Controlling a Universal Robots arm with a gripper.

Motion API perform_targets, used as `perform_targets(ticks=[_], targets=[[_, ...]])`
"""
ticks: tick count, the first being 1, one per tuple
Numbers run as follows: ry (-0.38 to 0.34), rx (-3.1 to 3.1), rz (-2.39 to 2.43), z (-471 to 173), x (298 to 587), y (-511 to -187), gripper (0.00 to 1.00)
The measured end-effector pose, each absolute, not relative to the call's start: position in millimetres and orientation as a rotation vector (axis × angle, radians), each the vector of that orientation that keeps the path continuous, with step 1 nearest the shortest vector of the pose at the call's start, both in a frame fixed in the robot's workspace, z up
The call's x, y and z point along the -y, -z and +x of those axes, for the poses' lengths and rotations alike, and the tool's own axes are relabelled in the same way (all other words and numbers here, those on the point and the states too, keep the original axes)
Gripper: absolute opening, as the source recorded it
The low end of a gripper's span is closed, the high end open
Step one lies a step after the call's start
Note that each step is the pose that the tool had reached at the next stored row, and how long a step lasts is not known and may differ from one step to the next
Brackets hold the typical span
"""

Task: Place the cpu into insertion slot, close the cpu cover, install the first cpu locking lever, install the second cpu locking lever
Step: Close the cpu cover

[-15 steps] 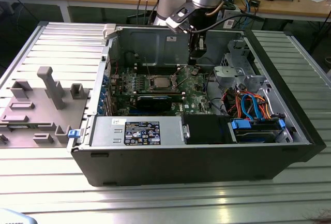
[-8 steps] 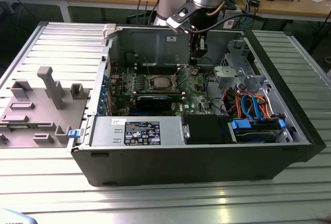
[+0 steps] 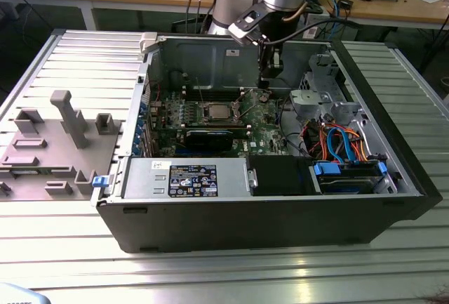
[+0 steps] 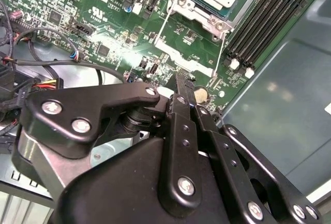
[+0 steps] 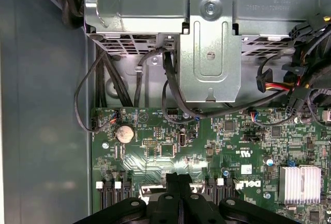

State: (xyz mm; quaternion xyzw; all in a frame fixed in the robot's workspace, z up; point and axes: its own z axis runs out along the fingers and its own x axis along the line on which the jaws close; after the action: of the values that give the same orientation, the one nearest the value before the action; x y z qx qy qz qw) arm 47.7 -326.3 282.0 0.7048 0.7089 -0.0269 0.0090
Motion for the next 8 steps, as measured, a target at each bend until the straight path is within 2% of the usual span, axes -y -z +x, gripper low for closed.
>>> perform_targets(ticks=[8], targets=[[0.084, -2.214, 2.202, 49.7, 326.3, -282.0, 0.11]])
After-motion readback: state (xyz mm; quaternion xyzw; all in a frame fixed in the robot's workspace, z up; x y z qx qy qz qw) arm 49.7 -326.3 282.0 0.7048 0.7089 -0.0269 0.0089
